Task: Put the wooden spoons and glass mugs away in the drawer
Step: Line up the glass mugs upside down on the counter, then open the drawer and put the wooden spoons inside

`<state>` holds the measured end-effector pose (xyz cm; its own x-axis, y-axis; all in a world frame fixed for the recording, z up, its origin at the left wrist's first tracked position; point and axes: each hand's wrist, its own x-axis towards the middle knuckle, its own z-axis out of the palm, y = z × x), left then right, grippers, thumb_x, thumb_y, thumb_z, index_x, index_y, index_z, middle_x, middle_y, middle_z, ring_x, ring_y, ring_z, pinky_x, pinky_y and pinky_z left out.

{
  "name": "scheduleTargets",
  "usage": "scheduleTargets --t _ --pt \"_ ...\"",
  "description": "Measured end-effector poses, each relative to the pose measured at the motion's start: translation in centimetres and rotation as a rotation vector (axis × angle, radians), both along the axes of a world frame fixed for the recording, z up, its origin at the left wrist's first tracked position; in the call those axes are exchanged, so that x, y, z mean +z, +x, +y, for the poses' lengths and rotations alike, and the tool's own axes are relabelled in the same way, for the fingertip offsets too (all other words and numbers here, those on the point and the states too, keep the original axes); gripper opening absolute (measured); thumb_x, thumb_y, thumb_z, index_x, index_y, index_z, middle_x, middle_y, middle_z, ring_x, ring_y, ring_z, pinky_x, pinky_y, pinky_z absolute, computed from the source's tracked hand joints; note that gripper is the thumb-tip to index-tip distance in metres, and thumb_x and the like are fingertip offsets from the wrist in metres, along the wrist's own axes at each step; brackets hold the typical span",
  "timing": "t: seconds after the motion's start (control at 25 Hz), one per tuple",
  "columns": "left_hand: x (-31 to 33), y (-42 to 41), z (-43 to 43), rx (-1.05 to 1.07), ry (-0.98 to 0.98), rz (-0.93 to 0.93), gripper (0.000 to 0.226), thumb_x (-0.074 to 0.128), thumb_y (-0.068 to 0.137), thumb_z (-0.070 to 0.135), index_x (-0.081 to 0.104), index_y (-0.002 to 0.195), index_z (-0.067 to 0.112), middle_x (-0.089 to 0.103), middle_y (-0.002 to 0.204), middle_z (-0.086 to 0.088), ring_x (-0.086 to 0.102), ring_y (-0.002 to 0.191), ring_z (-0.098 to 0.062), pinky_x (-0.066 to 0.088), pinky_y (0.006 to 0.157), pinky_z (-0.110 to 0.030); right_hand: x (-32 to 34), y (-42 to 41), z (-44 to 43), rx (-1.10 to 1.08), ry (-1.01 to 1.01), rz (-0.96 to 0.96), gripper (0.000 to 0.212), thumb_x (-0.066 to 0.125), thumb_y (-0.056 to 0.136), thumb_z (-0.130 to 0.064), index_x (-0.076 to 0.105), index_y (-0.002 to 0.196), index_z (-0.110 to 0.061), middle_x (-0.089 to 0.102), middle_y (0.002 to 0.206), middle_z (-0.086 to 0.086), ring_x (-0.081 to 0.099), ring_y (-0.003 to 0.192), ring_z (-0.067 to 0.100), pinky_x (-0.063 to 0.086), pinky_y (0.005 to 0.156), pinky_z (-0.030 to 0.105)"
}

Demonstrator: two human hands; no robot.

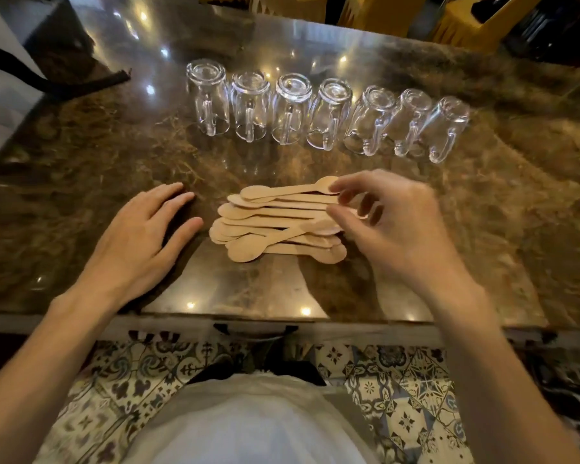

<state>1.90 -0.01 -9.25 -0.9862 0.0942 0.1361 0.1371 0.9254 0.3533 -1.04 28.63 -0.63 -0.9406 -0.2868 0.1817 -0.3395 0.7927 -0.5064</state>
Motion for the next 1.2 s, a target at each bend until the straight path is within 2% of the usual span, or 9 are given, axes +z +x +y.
scheduleTargets --t 0.08,0.2,0.32,0.44,0.68,0.84,1.0,1.12,1.2 --pt "-0.5 0.8 0.0 0.013 -0.089 0.001 0.060 0.032 0.093 0.045 0.042 0.138 0.007 0.039 0.146 -0.014 0.034 0.135 -0.030 0.026 0.112 -0.046 -1.7 2.9 -2.0 -0.005 -0.188 -0.052 0.018 0.068 0.081 -0.030 0.068 0.100 -0.028 0.064 0.085 -0.017 0.059 0.072 0.003 0.050 0.066 0.016" --pt "-1.1 0.9 0.0 0.040 -0.151 0.014 0.057 0.037 0.095 0.043 0.038 0.141 0.009 0.036 0.148 -0.013 0.030 0.137 -0.028 0.021 0.115 -0.044 -4.1 7.0 -5.4 -0.117 -0.776 -0.265 0.008 0.067 0.084 -0.027 0.071 0.089 -0.022 0.068 0.078 -0.012 0.060 0.068 0.004 0.049 0.061 0.018" --pt "-1.7 0.8 0.0 0.051 -0.168 0.029 0.056 0.037 0.095 0.043 0.036 0.141 0.011 0.035 0.149 -0.012 0.029 0.137 -0.027 0.020 0.115 -0.043 -6.3 10.6 -8.4 -0.380 -1.489 -0.423 0.024 0.059 0.087 -0.033 0.066 0.070 -0.018 0.058 0.063 -0.003 0.051 0.056 0.009 0.044 0.053 0.021" --pt "-2.4 1.2 -0.2 0.074 -0.163 0.034 0.056 0.034 0.096 0.044 0.034 0.143 0.014 0.032 0.151 -0.010 0.026 0.139 -0.025 0.017 0.116 -0.042 -8.9 13.1 -9.9 -0.734 -1.930 -0.431 0.035 0.050 0.092 -0.027 0.053 0.058 -0.017 0.046 0.052 -0.002 0.041 0.047 0.011 0.036 0.042 0.020" --pt "-2.7 1.6 0.0 0.118 -0.163 0.046 0.055 0.030 0.096 0.047 0.034 0.143 0.019 0.032 0.151 -0.007 0.026 0.139 -0.022 0.015 0.115 -0.041 -14.3 13.9 -10.4 -1.344 -2.004 -0.717 0.031 0.032 0.093 -0.020 0.044 0.066 -0.013 0.041 0.059 0.002 0.036 0.051 0.014 0.031 0.046 0.023" --pt "-2.3 1.6 0.1 0.134 -0.149 0.012 0.054 0.029 0.096 0.047 0.032 0.144 0.021 0.029 0.153 -0.005 0.022 0.141 -0.021 0.012 0.116 -0.040 -16.2 14.0 -11.3 -1.386 -1.963 -0.853 0.029 0.031 0.095 -0.023 0.046 0.072 -0.013 0.044 0.066 0.002 0.040 0.056 0.015 0.036 0.052 0.022" --pt "-2.7 2.5 1.5 0.239 -0.118 -0.018 0.052 0.024 0.096 0.041 0.028 0.145 0.025 0.023 0.156 -0.002 0.015 0.144 -0.018 0.005 0.117 -0.040 -16.2 13.3 -12.0 -1.210 -2.159 -0.895 0.029 0.035 0.097 -0.030 0.056 0.099 -0.010 0.056 0.091 0.007 0.057 0.095 0.022 0.046 0.090 0.029" --pt "-2.6 3.0 1.7 0.239 -0.099 -0.013 0.052 0.024 0.097 0.040 0.027 0.146 0.024 0.022 0.156 -0.002 0.014 0.144 -0.018 0.004 0.117 -0.039 -15.9 12.7 -12.3 -1.174 -2.217 -0.880 0.036 0.035 0.095 -0.028 0.047 0.064 -0.017 0.042 0.061 0.000 0.040 0.054 0.014 0.041 0.058 0.021" --pt "-2.5 3.3 1.6 0.227 -0.105 -0.018 0.053 0.022 0.097 0.041 0.025 0.147 0.023 0.021 0.156 -0.003 0.013 0.144 -0.019 0.004 0.117 -0.040 -15.6 12.8 -12.3 -1.175 -2.222 -0.879 0.040 0.033 0.096 -0.029 0.039 0.057 -0.018 0.033 0.054 -0.002 0.029 0.047 0.013 0.031 0.050 0.021"
